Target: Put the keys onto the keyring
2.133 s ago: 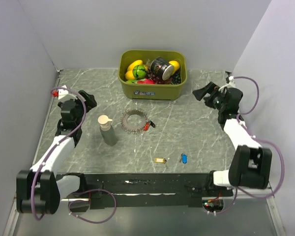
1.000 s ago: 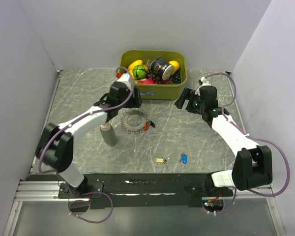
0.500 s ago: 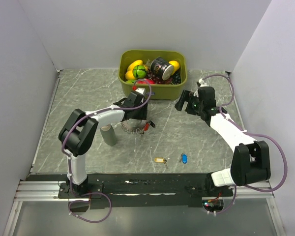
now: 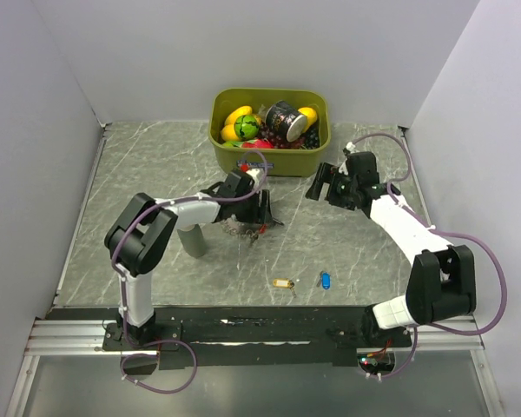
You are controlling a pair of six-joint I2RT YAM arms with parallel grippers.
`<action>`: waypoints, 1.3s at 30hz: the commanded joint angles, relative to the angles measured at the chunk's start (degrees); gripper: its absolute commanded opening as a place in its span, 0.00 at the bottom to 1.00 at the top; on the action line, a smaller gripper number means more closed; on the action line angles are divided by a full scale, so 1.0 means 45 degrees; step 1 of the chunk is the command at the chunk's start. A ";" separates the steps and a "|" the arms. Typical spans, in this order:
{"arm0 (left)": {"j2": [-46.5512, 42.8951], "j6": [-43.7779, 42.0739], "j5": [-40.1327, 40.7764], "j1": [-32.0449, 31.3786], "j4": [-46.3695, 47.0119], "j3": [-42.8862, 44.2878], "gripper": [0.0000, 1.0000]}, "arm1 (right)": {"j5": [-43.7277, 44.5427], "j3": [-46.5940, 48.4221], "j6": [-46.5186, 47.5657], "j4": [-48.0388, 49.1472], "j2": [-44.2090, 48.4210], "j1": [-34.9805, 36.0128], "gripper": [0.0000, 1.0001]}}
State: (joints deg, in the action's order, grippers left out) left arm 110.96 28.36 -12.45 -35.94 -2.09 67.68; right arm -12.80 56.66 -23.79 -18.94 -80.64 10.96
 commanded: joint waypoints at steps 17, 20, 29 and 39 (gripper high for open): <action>-0.4170 0.0265 -0.2371 -0.1251 -0.4391 0.3854 0.89 | -0.0340 0.2382 -0.0046 -0.4299 0.4128 0.0513 1.00; -0.4595 -0.0774 -0.1380 -0.1270 -0.5475 0.4046 0.99 | -0.0164 0.2545 0.0558 -0.4542 0.4559 0.0592 1.00; -0.4094 0.1336 -0.1339 0.1034 -0.2481 0.1092 0.98 | 0.0968 -0.0479 -0.1372 -0.2515 0.5906 0.1194 1.00; -0.1299 0.1686 0.0147 0.1659 -0.5590 0.1913 0.98 | 0.1946 -0.0834 -0.0397 -0.1282 0.2279 0.2564 1.00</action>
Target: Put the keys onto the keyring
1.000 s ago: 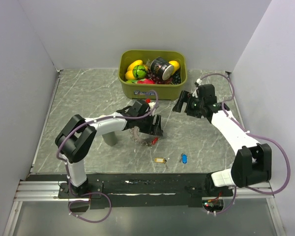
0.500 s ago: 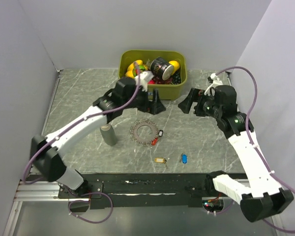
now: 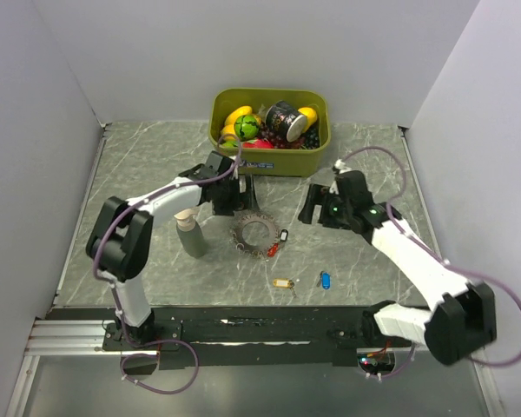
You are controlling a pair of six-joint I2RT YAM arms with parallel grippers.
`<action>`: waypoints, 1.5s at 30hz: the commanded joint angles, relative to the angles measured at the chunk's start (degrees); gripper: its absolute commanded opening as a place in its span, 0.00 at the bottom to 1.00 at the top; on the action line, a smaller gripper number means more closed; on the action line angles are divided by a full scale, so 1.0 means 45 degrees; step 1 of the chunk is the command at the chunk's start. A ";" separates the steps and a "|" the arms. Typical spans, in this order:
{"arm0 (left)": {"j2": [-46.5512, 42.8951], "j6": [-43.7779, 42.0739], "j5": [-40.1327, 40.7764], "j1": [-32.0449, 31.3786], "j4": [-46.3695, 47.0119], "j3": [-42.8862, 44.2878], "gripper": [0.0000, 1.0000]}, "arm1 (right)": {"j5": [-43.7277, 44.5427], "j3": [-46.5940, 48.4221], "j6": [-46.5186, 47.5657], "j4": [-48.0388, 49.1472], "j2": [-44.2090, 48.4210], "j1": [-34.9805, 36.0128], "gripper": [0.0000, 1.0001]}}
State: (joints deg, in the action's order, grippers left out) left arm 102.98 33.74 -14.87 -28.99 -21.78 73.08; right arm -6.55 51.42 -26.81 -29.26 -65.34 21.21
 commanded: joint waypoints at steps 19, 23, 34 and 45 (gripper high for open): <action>0.2604 0.0471 -0.1947 -0.1311 0.0073 0.1202 0.84 | -0.1104 -0.0156 -0.0331 0.2458 -0.3371 0.0364 1.00; 0.2195 0.0336 -0.1505 -0.1311 0.0310 0.1552 0.89 | -0.1104 -0.0157 -0.0254 0.2458 -0.3429 0.0364 1.00; 0.0515 0.0451 0.0103 -0.0999 -0.1331 0.1223 0.92 | -0.0595 0.0077 0.0331 0.2165 -0.4384 0.0364 0.96; 0.0455 0.1702 -0.1890 -0.1018 0.0094 -0.1297 0.82 | -0.0713 -0.0098 0.0313 0.2243 -0.5362 0.0364 0.72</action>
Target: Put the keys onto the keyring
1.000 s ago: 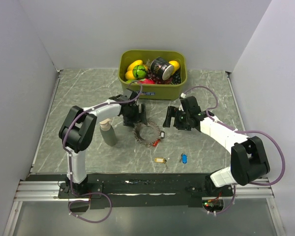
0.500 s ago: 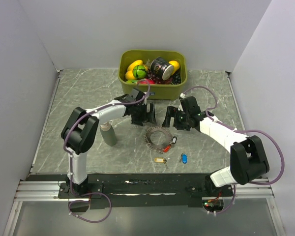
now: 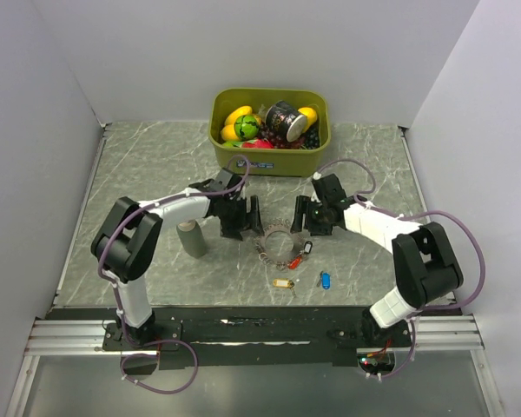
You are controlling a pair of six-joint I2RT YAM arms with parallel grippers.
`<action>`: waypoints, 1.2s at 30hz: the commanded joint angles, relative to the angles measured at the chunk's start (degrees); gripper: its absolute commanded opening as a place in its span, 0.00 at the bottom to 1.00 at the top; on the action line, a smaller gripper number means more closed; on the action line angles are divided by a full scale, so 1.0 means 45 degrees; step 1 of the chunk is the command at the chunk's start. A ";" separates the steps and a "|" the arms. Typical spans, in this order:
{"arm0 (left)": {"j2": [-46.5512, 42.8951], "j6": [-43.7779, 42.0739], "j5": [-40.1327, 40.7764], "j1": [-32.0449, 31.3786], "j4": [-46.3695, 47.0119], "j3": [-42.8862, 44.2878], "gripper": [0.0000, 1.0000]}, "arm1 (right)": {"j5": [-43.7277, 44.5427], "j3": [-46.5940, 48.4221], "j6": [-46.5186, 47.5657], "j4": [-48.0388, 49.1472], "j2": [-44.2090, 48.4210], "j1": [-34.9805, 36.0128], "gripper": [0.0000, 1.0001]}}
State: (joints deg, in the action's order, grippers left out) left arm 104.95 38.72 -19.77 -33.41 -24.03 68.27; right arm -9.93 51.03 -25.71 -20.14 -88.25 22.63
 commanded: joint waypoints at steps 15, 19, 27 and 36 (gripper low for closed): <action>0.2380 0.0225 -0.0979 -0.0115 0.0381 0.2344 0.54 | -0.1132 -0.0421 -0.0126 0.0726 -0.1113 0.0048 0.35; 0.3141 -0.0088 -0.0879 0.0080 0.0087 0.3381 0.50 | -0.1230 -0.0480 -0.0184 0.0608 -0.0976 0.0029 0.27; 0.4822 -0.1065 -0.0881 0.0178 -0.1201 0.6721 0.48 | -0.2011 -0.0909 -0.0770 0.1039 -0.0449 0.0029 0.27; 0.3051 -0.1807 0.1149 0.0178 -0.1497 0.6374 0.80 | -0.0938 -0.0617 -0.0536 0.0317 0.0799 0.0049 0.34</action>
State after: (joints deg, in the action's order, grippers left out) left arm 126.04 32.93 -19.18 -32.45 -30.52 98.43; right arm -16.84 47.29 -28.67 -17.85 -89.71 22.52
